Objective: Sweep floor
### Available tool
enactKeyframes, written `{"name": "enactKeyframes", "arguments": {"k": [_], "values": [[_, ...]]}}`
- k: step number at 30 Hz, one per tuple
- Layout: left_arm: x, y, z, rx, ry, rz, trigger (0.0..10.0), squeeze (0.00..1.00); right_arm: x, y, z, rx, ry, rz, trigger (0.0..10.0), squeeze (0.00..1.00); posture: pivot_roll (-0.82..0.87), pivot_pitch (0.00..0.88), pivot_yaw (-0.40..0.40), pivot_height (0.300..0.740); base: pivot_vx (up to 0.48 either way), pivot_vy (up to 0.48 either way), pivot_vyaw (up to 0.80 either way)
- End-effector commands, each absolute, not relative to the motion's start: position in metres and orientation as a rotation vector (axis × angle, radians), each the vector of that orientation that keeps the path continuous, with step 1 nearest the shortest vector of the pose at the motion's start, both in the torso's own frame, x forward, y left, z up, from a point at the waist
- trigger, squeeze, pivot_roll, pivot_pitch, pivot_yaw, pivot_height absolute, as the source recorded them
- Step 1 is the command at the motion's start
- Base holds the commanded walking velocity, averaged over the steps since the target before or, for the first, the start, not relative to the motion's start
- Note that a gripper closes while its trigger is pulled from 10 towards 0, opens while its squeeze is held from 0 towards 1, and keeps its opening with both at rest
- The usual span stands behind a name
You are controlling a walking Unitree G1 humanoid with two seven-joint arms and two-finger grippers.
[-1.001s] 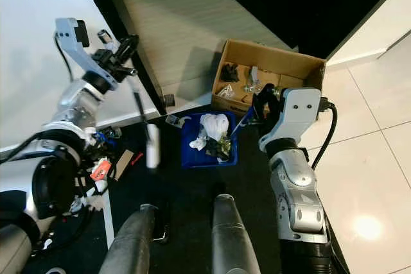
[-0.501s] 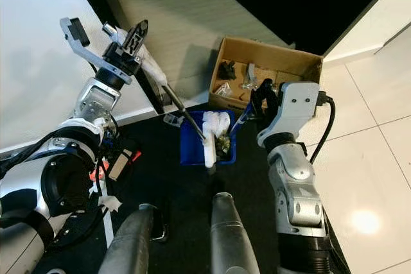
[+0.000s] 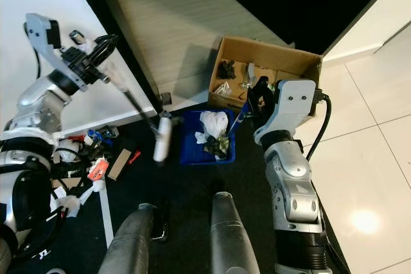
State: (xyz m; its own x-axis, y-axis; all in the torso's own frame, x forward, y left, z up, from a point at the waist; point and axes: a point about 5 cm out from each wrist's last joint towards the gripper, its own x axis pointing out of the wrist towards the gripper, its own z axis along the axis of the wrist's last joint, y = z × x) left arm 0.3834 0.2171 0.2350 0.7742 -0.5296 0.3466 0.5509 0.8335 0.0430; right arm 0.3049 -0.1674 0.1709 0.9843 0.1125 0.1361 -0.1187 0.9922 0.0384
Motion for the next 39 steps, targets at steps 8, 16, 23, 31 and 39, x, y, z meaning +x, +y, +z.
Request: {"name": "enactKeyframes", "arguments": {"k": [8,16,23,31,39], "values": [[0.378,0.228,0.201,-0.125,-0.34,-0.393,10.0,0.0,0.323,-0.147,0.147,-0.012,0.067,0.236,10.0,0.0,-0.23,0.482,0.063,0.74,0.0,0.0,0.0],[0.382,0.205,0.176,-0.406,-0.317,-0.281,10.0,0.0,0.328,-0.142,0.149,-0.089,0.083,0.232,10.0,0.0,-0.25,0.482,0.048,0.74,0.0,0.0,0.0],[0.392,0.144,0.189,-0.675,-0.376,-0.419,10.0,0.0,0.324,-0.127,0.151,-0.06,0.059,0.304,10.0,0.0,-0.27,0.48,0.053,0.74,0.0,0.0,0.0],[0.395,0.121,0.21,-0.807,-0.446,-0.508,10.0,0.0,0.322,-0.119,0.153,-0.039,0.04,0.341,10.0,0.0,-0.27,0.476,0.061,0.74,0.0,0.0,0.0],[0.396,0.141,0.224,-0.77,-0.501,-0.534,10.0,0.0,0.324,-0.12,0.151,-0.026,0.042,0.34,10.0,0.0,-0.23,0.464,0.057,0.74,0.0,0.0,0.0]]}}
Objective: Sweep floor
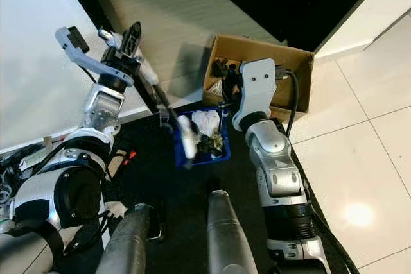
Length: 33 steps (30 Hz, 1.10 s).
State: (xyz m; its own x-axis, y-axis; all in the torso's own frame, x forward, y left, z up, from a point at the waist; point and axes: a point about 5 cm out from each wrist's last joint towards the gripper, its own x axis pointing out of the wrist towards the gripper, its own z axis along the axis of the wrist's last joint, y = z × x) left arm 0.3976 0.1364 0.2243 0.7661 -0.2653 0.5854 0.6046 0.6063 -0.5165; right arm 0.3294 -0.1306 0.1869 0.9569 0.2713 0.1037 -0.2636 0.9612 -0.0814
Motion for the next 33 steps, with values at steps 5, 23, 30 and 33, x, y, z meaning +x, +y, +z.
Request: {"name": "enactKeyframes", "arguments": {"k": [5,23,30,33], "values": [[0.394,0.17,0.239,-0.648,-0.554,-0.551,10.0,0.0,0.324,-0.12,0.15,-0.022,0.043,0.341,10.0,0.0,-0.23,0.463,0.057,0.74,0.0,0.0,0.0],[0.39,0.222,0.259,-0.105,-0.426,-0.563,10.0,0.0,0.323,-0.12,0.15,-0.01,0.043,0.35,10.0,0.0,-0.21,0.505,0.046,0.74,0.0,0.0,0.0],[0.4,0.199,0.238,-0.065,-0.292,-0.501,10.0,0.0,0.315,-0.12,0.15,-0.005,0.036,0.341,10.0,0.0,-0.25,0.522,0.068,0.74,0.0,0.0,0.0],[0.402,0.198,0.231,0.059,-0.22,-0.471,10.0,0.0,0.309,-0.128,0.15,-0.003,0.035,0.308,10.0,0.0,-0.27,0.531,0.088,0.74,0.0,0.0,0.0]]}}
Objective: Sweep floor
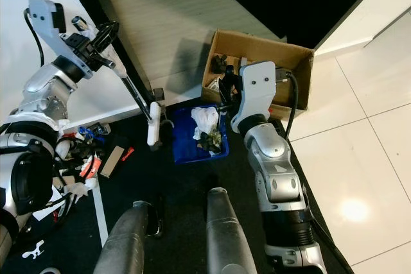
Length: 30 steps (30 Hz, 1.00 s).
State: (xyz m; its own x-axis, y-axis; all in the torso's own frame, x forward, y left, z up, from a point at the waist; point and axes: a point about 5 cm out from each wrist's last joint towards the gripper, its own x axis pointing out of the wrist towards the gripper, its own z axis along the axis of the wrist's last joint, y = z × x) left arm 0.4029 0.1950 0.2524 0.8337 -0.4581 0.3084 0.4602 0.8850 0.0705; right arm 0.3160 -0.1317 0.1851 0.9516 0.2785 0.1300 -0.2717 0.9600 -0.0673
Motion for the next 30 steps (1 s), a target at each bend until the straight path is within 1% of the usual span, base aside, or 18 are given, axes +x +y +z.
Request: {"name": "enactKeyframes", "arguments": {"k": [1,4,5,6,7,8,9,10,11,12,13,15,18,21,22,23,27,30], "values": [[0.402,0.197,0.228,0.06,-0.203,-0.471,10.0,0.0,0.308,-0.131,0.149,-0.004,0.037,0.298,10.0,0.0,-0.27,0.531,0.091,0.74,0.0,0.0,0.0],[0.402,0.192,0.22,-0.001,-0.17,-0.497,10.0,0.0,0.306,-0.136,0.147,-0.005,0.041,0.282,10.0,0.0,-0.27,0.529,0.095,0.74,0.0,0.0,0.0],[0.402,0.186,0.216,-0.075,-0.162,-0.527,10.0,0.0,0.306,-0.136,0.147,-0.005,0.041,0.279,10.0,0.0,-0.27,0.527,0.093,0.74,0.0,0.0,0.0],[0.402,0.186,0.216,-0.075,-0.162,-0.527,10.0,0.0,0.306,-0.136,0.147,-0.005,0.041,0.279,10.0,0.0,-0.27,0.527,0.093,0.74,0.0,0.0,0.0],[0.402,0.177,0.212,-0.196,-0.152,-0.581,10.0,0.0,0.307,-0.136,0.148,-0.004,0.04,0.278,10.0,0.0,-0.27,0.524,0.089,0.74,0.0,0.0,0.0],[0.402,0.177,0.212,-0.196,-0.152,-0.581,10.0,0.0,0.307,-0.136,0.148,-0.004,0.04,0.278,10.0,0.0,-0.27,0.524,0.089,0.74,0.0,0.0,0.0],[0.4,0.162,0.207,-0.38,-0.142,-0.674,10.0,0.0,0.308,-0.135,0.15,-0.003,0.037,0.28,10.0,0.0,-0.27,0.524,0.089,0.74,0.0,0.0,0.0],[0.4,0.162,0.207,-0.38,-0.142,-0.674,10.0,0.0,0.308,-0.135,0.15,-0.003,0.037,0.28,10.0,0.0,-0.27,0.524,0.089,0.74,0.0,0.0,0.0],[0.399,0.148,0.204,-0.506,-0.14,-0.745,10.0,0.0,0.309,-0.133,0.151,-0.001,0.034,0.286,10.0,0.0,-0.27,0.524,0.082,0.74,0.0,0.0,0.0],[0.398,0.141,0.203,-0.551,-0.139,-0.781,10.0,0.0,0.31,-0.132,0.152,0.001,0.032,0.29,10.0,0.0,-0.27,0.526,0.076,0.74,0.0,0.0,0.0],[0.398,0.141,0.203,-0.551,-0.139,-0.781,10.0,0.0,0.31,-0.132,0.152,0.001,0.032,0.29,10.0,0.0,-0.27,0.526,0.076,0.74,0.0,0.0,0.0],[0.395,0.123,0.203,-0.638,-0.138,-0.88,10.0,0.0,0.31,-0.13,0.153,0.006,0.031,0.299,10.0,0.0,-0.27,0.525,0.072,0.74,0.0,0.0,0.0],[0.394,0.119,0.204,-0.654,-0.139,-0.906,10.0,0.0,0.31,-0.13,0.153,0.007,0.032,0.301,10.0,0.0,-0.27,0.525,0.072,0.74,0.0,0.0,0.0],[0.393,0.11,0.206,-0.705,-0.145,-0.958,10.0,0.0,0.31,-0.129,0.152,0.009,0.034,0.304,10.0,0.0,-0.26,0.524,0.069,0.74,0.0,0.0,0.0],[0.392,0.103,0.211,-0.77,-0.16,-1.009,10.0,0.0,0.31,-0.128,0.151,0.011,0.037,0.307,10.0,0.0,-0.25,0.518,0.068,0.74,0.0,0.0,0.0],[0.391,0.1,0.214,-0.795,-0.168,-1.033,10.0,0.0,0.311,-0.128,0.151,0.011,0.038,0.308,10.0,0.0,-0.25,0.516,0.067,0.74,0.0,0.0,0.0],[0.391,0.098,0.219,-0.827,-0.187,-1.06,10.0,0.0,0.312,-0.128,0.151,0.013,0.038,0.308,10.0,0.0,-0.24,0.512,0.067,0.74,0.0,0.0,0.0],[0.392,0.11,0.237,-0.815,-0.269,-1.087,10.0,0.0,0.315,-0.128,0.152,0.016,0.033,0.31,10.0,0.0,-0.23,0.503,0.066,0.74,0.0,0.0,0.0]]}}
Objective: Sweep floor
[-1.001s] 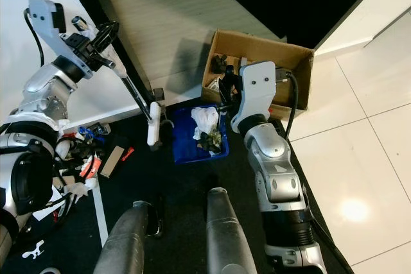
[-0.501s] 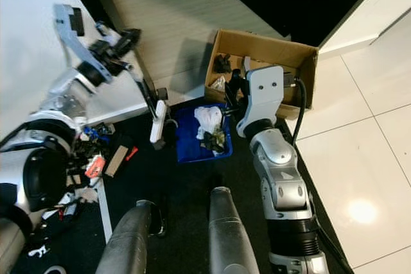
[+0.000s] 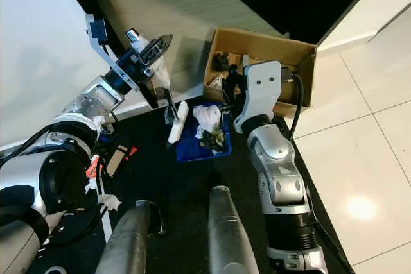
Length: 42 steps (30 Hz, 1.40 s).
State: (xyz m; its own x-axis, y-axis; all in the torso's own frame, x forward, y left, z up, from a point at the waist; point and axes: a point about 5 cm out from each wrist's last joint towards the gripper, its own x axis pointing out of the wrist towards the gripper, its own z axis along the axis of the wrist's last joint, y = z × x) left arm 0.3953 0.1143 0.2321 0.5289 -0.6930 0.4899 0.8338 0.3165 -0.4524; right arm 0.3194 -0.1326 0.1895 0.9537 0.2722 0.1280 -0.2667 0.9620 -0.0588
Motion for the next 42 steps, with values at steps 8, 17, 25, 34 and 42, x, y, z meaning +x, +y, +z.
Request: {"name": "enactKeyframes", "arguments": {"k": [8,17,25,34,42], "values": [[0.387,0.163,0.292,-0.68,-0.475,-1.094,10.0,0.0,0.319,-0.124,0.149,0.024,0.035,0.322,10.0,0.0,-0.18,0.479,0.064,0.74,0.0,0.0,0.0],[0.366,0.23,0.315,-0.312,-0.511,-0.919,10.0,0.0,0.324,-0.12,0.15,0.03,0.025,0.339,10.0,0.0,-0.15,0.463,0.062,0.74,0.0,0.0,0.0],[0.359,0.251,0.301,-0.134,-0.414,-0.833,10.0,0.0,0.322,-0.118,0.146,0.028,0.033,0.35,10.0,0.0,-0.15,0.465,0.056,0.74,0.0,0.0,0.0],[0.372,0.253,0.252,-0.203,-0.296,-0.669,10.0,0.0,0.32,-0.12,0.145,0.024,0.034,0.35,10.0,0.0,-0.17,0.473,0.05,0.74,0.0,0.0,0.0],[0.384,0.231,0.212,-0.38,-0.259,-0.524,10.0,0.0,0.319,-0.121,0.146,0.023,0.033,0.345,10.0,0.0,-0.2,0.487,0.051,0.74,0.0,0.0,0.0]]}}
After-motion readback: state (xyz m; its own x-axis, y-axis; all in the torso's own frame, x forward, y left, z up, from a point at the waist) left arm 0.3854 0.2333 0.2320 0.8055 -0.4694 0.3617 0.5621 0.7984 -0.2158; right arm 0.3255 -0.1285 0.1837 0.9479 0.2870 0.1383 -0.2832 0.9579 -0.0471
